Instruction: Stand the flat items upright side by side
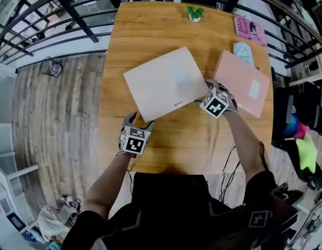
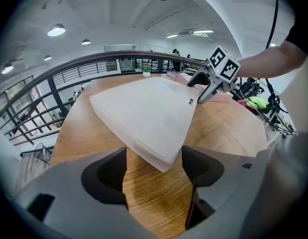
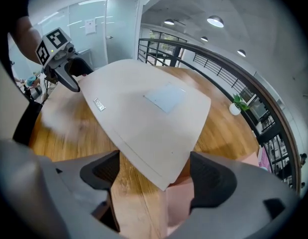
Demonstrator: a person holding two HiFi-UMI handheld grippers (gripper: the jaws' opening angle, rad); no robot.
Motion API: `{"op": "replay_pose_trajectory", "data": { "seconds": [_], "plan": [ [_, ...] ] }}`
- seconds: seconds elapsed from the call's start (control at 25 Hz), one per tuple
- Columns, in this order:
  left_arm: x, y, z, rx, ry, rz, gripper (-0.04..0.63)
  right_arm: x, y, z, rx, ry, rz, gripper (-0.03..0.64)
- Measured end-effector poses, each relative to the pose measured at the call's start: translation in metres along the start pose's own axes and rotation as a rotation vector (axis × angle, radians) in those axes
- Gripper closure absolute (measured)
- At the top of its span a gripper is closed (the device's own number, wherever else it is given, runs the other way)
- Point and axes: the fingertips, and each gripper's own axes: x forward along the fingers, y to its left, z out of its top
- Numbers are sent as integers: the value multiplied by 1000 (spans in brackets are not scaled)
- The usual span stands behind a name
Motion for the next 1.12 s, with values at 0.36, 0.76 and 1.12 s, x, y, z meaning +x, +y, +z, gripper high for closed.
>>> {"op": "replay_pose_trajectory", "data": {
  "seconds": [0.36, 0.76, 1.12],
  "plan": [
    [6, -2, 2, 43, -19, -10, 250, 12, -2, -6, 9, 27, 20, 178],
    [13, 16, 0, -3, 2, 0, 252, -14, -3, 22, 19, -74, -13, 193],
    [12, 27, 2, -26, 32, -43, 250, -82, -1, 70, 157, -277, -51, 241]
  ]
}}
